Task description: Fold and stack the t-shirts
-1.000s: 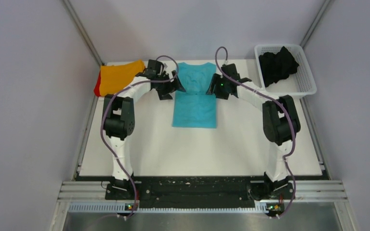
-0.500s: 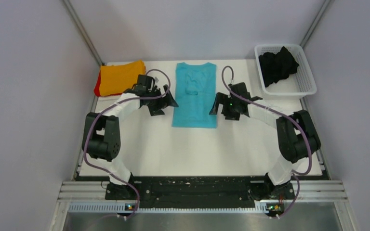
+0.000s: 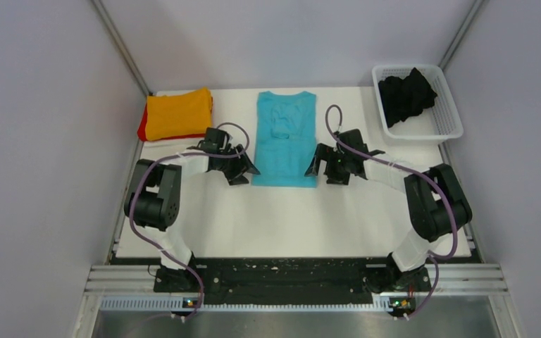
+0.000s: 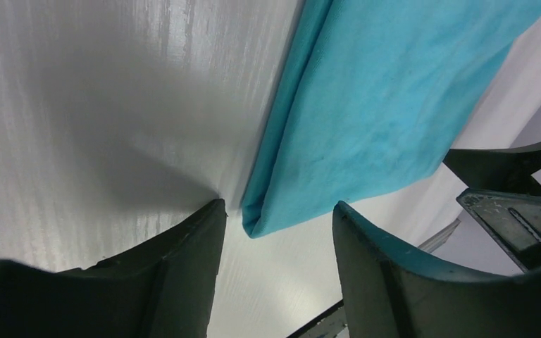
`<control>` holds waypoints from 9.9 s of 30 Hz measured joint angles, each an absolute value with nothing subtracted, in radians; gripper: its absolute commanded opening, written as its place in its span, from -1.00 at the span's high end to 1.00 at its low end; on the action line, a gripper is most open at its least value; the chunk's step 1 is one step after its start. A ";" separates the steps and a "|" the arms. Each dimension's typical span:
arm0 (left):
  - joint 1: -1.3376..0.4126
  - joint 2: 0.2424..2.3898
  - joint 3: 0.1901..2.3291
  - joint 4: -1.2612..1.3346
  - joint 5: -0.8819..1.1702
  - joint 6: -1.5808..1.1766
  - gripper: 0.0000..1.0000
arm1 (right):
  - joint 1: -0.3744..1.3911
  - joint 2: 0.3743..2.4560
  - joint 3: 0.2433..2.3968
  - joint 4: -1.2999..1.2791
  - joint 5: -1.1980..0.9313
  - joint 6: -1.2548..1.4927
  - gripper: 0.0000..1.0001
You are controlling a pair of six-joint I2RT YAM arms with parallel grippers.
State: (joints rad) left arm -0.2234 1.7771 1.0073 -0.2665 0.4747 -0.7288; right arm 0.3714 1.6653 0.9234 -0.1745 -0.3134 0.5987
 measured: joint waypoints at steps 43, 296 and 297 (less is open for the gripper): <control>-0.265 1.789 0.958 -0.255 0.445 -0.730 1.00 | 0.407 1.665 0.890 -0.138 -0.340 0.645 -0.73; -0.057 2.237 2.268 -0.591 -0.598 0.101 1.00 | 0.265 1.314 0.968 -0.255 0.046 0.350 -0.97; -0.047 2.252 2.266 -0.587 -0.590 0.104 1.00 | 0.265 1.314 0.968 -0.255 0.049 0.350 -0.97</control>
State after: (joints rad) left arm -0.0467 2.2520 2.2662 -0.5873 -0.5900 0.1043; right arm 0.2653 1.3140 0.9684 -0.2550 0.0494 0.3496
